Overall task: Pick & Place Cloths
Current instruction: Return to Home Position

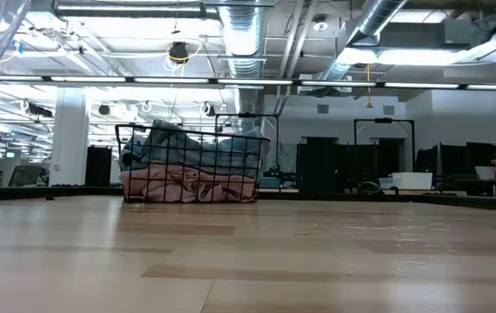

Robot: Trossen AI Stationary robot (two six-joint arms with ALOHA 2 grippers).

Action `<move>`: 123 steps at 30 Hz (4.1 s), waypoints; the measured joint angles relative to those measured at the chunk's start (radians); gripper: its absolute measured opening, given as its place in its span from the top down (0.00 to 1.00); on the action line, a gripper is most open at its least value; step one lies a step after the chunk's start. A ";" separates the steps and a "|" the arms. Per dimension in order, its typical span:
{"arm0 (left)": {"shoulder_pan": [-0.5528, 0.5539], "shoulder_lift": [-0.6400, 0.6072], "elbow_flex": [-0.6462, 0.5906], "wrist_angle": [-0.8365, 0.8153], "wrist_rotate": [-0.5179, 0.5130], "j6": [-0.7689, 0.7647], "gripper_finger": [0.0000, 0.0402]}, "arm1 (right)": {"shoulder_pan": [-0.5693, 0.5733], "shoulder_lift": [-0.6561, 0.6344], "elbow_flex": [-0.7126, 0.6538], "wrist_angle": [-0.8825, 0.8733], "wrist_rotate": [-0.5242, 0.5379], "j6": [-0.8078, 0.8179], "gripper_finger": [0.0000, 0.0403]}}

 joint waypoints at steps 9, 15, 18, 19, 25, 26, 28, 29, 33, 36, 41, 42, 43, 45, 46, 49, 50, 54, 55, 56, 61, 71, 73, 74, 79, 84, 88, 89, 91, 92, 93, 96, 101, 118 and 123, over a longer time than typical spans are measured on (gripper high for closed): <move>0.000 0.000 0.000 0.000 0.000 0.001 0.47 | -0.027 0.209 0.000 0.071 -0.008 -0.039 0.99; 0.002 0.000 0.000 0.007 -0.037 -0.063 0.47 | -0.071 0.169 0.000 0.108 -0.051 -0.136 0.99; 0.014 0.000 0.000 0.009 -0.039 -0.130 0.47 | -0.090 0.072 0.001 0.056 -0.019 -0.139 0.99; 0.017 0.000 0.000 0.009 -0.036 -0.146 0.47 | -0.095 0.040 0.000 0.045 -0.005 -0.140 0.99; 0.018 -0.001 0.000 0.025 0.082 -0.228 0.50 | -0.107 -0.210 0.000 0.080 0.107 -0.220 1.00; 0.018 -0.002 0.000 0.026 0.103 -0.233 0.52 | -0.107 -0.255 0.000 0.101 0.143 -0.246 1.00; 0.018 -0.004 0.001 0.026 0.131 -0.234 0.60 | -0.106 -0.337 0.000 0.142 0.238 -0.304 1.00; 0.018 -0.007 0.001 0.028 0.137 -0.229 0.64 | -0.105 -0.378 0.000 0.160 0.291 -0.337 1.00; 0.023 -0.031 0.002 0.037 0.134 -0.119 0.87 | -0.106 -0.526 0.000 0.264 0.521 -0.565 1.00; 0.051 -0.071 0.003 0.039 0.128 0.009 0.98 | -0.105 -0.620 0.000 0.315 0.655 -0.760 1.00; 0.088 -0.159 0.003 -0.010 0.127 0.132 1.00 | -0.129 -0.764 -0.048 0.325 0.720 -0.956 1.00; 0.093 -0.177 0.003 -0.029 0.127 0.146 1.00 | -0.137 -0.795 -0.073 0.333 0.719 -0.973 1.00; 0.096 -0.194 0.002 -0.048 0.127 0.159 1.00 | -0.147 -0.826 -0.101 0.336 0.719 -0.977 1.00; 0.098 -0.224 -0.015 -0.054 0.127 0.165 1.00 | -0.165 -0.890 -0.175 0.365 0.710 -0.977 1.00; 0.098 -0.238 -0.028 -0.058 0.127 0.166 1.00 | -0.172 -0.924 -0.217 0.392 0.705 -0.979 1.00; 0.098 -0.277 -0.078 -0.059 0.127 0.184 1.00 | -0.186 -1.029 -0.362 0.522 0.676 -0.989 1.00; 0.098 -0.290 -0.098 -0.058 0.127 0.190 1.00 | -0.189 -1.066 -0.417 0.579 0.663 -1.006 1.00; 0.098 -0.332 -0.188 -0.055 0.127 0.213 1.00 | -0.208 -1.202 -0.619 0.798 0.651 -1.075 1.00; 0.098 -0.341 -0.211 -0.055 0.124 0.214 1.00 | -0.213 -1.238 -0.663 0.827 0.651 -1.082 1.00; 0.098 -0.348 -0.231 -0.055 0.117 0.214 1.00 | -0.217 -1.273 -0.702 0.854 0.651 -1.082 1.00; 0.098 -0.370 -0.296 -0.051 0.058 0.212 1.00 | -0.238 -1.426 -0.848 0.905 0.647 -1.083 1.00; 0.098 -0.375 -0.320 -0.040 0.011 0.244 1.00 | -0.243 -1.650 -0.995 0.891 0.603 -1.128 1.00; 0.097 -0.374 -0.320 -0.040 0.014 0.288 1.00 | -0.247 -1.650 -1.001 0.901 0.577 -1.137 1.00; 0.095 -0.374 -0.325 -0.033 0.023 0.300 1.00 | -0.248 -1.650 -1.010 0.911 0.575 -1.137 1.00; 0.094 -0.374 -0.373 -0.019 0.083 0.357 1.00 | -0.251 -1.651 -1.061 0.918 0.538 -1.136 1.00; 0.094 -0.373 -0.461 0.069 0.104 0.364 1.00 | -0.251 -1.650 -1.121 0.975 0.507 -1.140 1.00; 0.094 -0.375 -0.539 0.171 0.118 0.364 1.00 | -0.253 -1.652 -1.122 0.988 0.490 -1.186 1.00; 0.094 -0.374 -0.558 0.189 0.118 0.364 1.00 | -0.256 -1.652 -1.123 0.988 0.478 -1.191 1.00; 0.095 -0.375 -0.603 0.233 0.118 0.361 1.00 | -0.261 -1.652 -1.123 0.990 0.454 -1.201 1.00; 0.095 -0.375 -0.626 0.262 0.118 0.355 1.00 | -0.264 -1.652 -1.123 0.990 0.446 -1.202 1.00; 0.095 -0.374 -0.649 0.289 0.118 0.351 1.00 | -0.266 -1.652 -1.123 0.990 0.443 -1.203 1.00; 0.095 -0.374 -0.718 0.373 0.119 0.327 1.00 | -0.271 -1.652 -1.123 0.990 0.420 -1.204 1.00; 0.095 -0.374 -0.826 0.494 0.137 0.306 1.00 | -0.271 -1.652 -1.123 0.987 0.416 -1.204 1.00; 0.096 -0.370 -0.832 0.496 0.120 0.182 1.00 | -0.271 -1.651 -1.122 0.972 0.422 -1.165 1.00; 0.096 -0.370 -0.832 0.496 0.120 0.183 1.00 | -0.271 -1.651 -1.122 0.971 0.424 -1.118 1.00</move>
